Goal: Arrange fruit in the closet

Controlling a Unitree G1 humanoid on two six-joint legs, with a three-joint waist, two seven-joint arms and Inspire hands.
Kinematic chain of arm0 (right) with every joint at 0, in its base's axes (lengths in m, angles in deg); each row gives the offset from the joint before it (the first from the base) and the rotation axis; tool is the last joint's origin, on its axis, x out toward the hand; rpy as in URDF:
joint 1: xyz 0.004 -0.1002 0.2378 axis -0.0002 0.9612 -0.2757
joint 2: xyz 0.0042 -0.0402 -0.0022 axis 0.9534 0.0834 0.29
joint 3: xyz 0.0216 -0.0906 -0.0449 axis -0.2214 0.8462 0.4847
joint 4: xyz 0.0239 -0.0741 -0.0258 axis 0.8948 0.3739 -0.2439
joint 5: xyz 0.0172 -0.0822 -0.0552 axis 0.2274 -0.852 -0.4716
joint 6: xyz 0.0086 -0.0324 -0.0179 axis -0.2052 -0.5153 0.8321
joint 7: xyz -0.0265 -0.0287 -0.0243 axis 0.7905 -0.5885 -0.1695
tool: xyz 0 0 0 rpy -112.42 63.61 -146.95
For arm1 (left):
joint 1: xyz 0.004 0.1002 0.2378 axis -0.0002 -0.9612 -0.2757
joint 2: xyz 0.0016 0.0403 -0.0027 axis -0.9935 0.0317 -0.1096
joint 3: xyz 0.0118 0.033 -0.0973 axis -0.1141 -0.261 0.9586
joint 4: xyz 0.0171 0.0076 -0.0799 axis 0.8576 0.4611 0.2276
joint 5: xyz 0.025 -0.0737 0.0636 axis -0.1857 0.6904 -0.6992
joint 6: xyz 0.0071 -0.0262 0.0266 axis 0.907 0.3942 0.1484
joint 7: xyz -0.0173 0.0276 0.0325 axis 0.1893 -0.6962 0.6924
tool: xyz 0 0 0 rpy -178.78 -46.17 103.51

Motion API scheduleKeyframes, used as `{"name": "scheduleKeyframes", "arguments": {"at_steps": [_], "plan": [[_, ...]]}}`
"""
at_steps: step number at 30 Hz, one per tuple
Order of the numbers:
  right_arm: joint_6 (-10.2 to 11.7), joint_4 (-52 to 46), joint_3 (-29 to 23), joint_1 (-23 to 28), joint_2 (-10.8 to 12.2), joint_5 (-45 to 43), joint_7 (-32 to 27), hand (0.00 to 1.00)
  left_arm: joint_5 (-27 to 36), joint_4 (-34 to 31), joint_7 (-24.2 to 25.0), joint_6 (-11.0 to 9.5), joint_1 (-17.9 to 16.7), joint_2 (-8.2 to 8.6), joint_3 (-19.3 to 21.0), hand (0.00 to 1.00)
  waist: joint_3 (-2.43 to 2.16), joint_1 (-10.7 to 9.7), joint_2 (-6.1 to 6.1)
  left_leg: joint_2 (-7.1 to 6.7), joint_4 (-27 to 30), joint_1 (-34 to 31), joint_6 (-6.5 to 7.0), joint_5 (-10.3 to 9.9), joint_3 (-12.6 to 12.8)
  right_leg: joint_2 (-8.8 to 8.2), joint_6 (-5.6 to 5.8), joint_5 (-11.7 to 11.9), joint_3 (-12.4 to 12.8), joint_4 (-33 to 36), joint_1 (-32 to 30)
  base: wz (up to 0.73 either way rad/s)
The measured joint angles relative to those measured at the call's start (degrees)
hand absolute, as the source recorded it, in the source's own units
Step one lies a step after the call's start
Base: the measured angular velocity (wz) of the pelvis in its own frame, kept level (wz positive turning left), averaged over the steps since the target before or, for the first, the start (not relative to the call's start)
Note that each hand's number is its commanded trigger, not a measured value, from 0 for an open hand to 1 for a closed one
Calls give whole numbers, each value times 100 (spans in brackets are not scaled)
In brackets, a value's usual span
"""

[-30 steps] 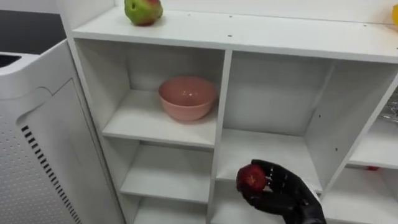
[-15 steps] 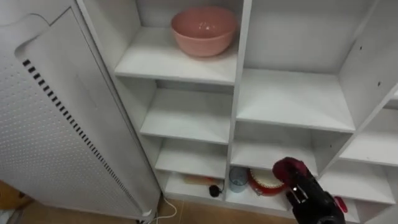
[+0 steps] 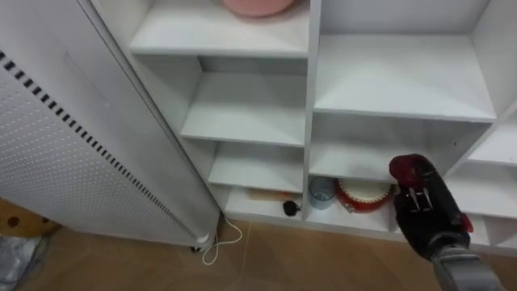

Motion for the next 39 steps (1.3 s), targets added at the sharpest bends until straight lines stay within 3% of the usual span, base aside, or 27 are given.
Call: {"name": "scheduleKeyframes", "arguments": {"at_steps": [6,10,16,17,18,19,26,29,39], "plan": [[8,-3,-319,-224,-122,101,-189,100,5,-62,-16,2,-85,-14,-3,0,-9,15,15,-53,91,-36,45,-31,-22,-74,33,-85,-65,141,-11,10],[62,-66,-313,-229,-137,98,-301,100,5,-251,-15,3,-282,-43,4,0,-35,20,55,-126,234,-47,85,-89,-17,-228,53,-210,-64,376,-67,9],[142,-339,-299,-330,-204,80,-319,100,4,-409,-8,-1,-419,-150,5,0,-56,39,88,-126,377,-268,100,-112,1,-289,32,-253,-63,596,-295,7],[143,-356,-299,-334,-218,80,-332,75,5,-409,-6,-1,-429,-150,4,0,-57,40,90,-125,388,-278,100,-111,-1,-283,28,-256,-69,608,-301,7],[171,-362,-291,-339,-243,75,-374,12,4,-412,-1,0,-451,-150,3,0,-60,44,94,-118,429,-289,100,-112,0,-273,18,-267,-69,640,-302,4],[212,-362,-284,-362,-255,75,-430,0,6,-428,1,0,-480,-150,1,0,-60,57,94,-95,471,-295,100,-114,18,-266,17,-276,-68,652,-299,0],[375,-362,-238,-508,-334,48,-779,0,5,-619,3,-50,-519,-236,0,0,-62,62,98,-83,571,-404,102,-144,29,-317,-8,-287,-70,762,-409,1],[406,-362,-91,-510,-335,47,-920,0,9,-643,-2,-51,-546,-323,-118,0,-63,96,100,-19,656,-414,95,-174,38,-261,-11,-287,-77,754,-391,-9],[512,-371,-64,-509,-335,50,-983,0,12,-732,-2,-140,-618,-374,-222,0,-68,259,108,72,765,-378,84,-239,44,-183,-28,-284,-93,742,-310,-3]]}}
